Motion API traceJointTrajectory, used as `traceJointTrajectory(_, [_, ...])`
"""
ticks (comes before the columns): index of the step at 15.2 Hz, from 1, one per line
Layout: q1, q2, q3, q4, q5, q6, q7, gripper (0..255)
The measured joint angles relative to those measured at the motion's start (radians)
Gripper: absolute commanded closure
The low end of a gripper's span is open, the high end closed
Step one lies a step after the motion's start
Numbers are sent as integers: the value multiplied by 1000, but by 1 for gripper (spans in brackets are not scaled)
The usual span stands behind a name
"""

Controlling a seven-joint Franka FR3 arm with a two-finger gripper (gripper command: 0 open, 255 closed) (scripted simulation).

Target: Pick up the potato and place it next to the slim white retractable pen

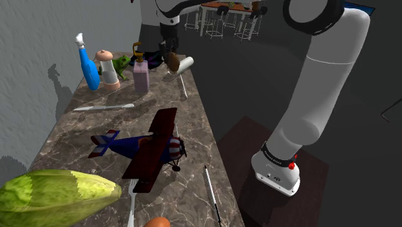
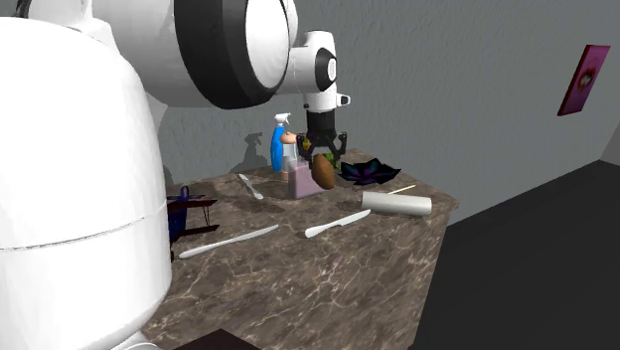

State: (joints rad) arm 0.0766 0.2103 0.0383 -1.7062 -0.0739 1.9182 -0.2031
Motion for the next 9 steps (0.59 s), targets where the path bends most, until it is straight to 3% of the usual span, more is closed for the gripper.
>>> traceJointTrajectory(9, [70, -247, 61, -310, 12, 55, 130, 255])
